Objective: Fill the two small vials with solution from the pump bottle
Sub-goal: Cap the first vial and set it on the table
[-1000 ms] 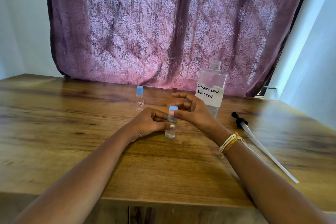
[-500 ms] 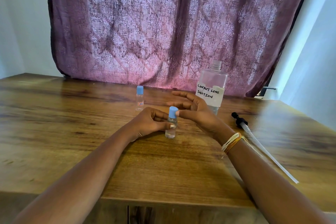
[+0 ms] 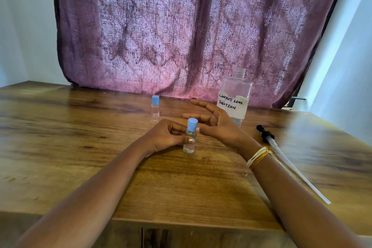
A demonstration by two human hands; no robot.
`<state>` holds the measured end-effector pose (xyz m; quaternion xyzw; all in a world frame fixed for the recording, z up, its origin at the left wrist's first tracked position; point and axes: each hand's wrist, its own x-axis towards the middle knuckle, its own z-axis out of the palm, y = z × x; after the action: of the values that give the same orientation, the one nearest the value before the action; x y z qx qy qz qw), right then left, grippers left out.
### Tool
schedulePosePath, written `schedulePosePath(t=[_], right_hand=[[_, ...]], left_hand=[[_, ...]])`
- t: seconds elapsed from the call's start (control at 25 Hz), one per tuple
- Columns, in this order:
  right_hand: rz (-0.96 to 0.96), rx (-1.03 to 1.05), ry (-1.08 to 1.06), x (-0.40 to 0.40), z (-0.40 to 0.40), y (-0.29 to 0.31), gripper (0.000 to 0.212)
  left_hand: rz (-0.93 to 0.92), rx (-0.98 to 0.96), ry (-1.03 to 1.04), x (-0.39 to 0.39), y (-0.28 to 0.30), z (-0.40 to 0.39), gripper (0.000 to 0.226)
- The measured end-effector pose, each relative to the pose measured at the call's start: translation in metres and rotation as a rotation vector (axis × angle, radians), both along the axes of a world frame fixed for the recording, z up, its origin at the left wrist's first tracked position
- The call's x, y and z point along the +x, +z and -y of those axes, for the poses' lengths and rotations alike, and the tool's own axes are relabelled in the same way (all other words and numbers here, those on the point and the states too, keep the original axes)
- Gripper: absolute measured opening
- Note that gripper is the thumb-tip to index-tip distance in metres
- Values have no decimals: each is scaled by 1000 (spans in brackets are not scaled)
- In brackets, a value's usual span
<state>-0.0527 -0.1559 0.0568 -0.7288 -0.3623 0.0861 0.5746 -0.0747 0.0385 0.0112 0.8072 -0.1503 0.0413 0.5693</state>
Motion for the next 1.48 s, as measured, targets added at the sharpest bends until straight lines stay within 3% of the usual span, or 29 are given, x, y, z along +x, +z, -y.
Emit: schedulePosePath(t=[0.4,0.64,0.8,0.96,1.08,1.28,1.36,1.48], right_hand=[[-18,-4,16,3,0,-2,51],[111,44,-219,5,-8,-7,35],[114,73,-213,4,-9,-9,36],[49,-109,-100,8,-2,-11,51],[102,-204,-153,7,-4,-20,43],[190,-249,-343,18,-19,-35,34],[219,-271,-381,31,-26,-36,34],[221,-266,-418,55,-41,-34,39]], left_hand=[[17,35,25,2,-1,0,17],[81,30,50,2,-3,4,29],[70,-24,32,2,-4,3,26],[59,15,56,2,-5,3,30],[28,86,35,0,-5,5,43],[115,393,316,2,4,-12,28],[148,389,485,5,3,-19,10],[128,288,617,12,-3,-20,13]])
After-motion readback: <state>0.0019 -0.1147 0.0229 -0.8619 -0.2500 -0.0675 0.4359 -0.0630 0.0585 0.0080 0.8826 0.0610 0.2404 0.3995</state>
